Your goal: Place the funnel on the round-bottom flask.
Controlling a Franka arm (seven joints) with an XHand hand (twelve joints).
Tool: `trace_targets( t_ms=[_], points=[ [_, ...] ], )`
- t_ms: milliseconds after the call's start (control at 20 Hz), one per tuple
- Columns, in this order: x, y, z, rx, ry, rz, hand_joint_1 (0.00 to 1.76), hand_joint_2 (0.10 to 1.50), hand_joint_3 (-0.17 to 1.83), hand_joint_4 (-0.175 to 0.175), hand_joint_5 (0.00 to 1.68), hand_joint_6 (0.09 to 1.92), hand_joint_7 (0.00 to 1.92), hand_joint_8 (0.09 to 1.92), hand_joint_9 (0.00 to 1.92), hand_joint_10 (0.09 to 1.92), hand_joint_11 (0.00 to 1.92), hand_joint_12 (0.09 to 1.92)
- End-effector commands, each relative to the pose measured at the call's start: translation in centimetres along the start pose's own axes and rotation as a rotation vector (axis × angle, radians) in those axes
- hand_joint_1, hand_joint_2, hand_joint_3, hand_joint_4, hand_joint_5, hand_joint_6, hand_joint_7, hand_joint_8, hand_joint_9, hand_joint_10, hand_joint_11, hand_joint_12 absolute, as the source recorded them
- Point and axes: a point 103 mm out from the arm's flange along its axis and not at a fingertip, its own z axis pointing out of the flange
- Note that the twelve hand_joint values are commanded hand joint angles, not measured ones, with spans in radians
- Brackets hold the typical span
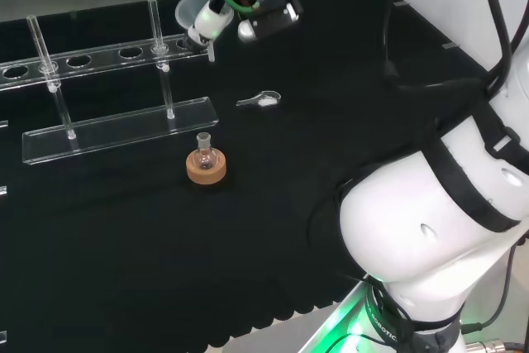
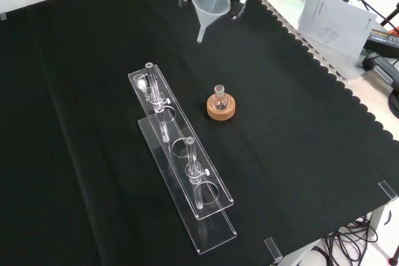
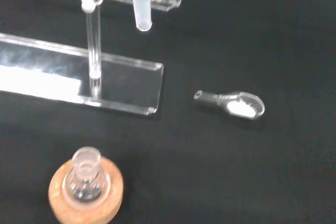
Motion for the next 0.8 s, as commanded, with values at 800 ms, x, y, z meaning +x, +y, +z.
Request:
trace_targets(
  t_ms=[800],
  points=[
    [4.3, 0.6, 7.4, 0.090, 0.045, -0.106, 0.70, 0.81, 0.48, -0.047, 0.69, 0.73, 0.84, 0.91, 1.05, 0.72, 0.53, 1.28]
  ],
)
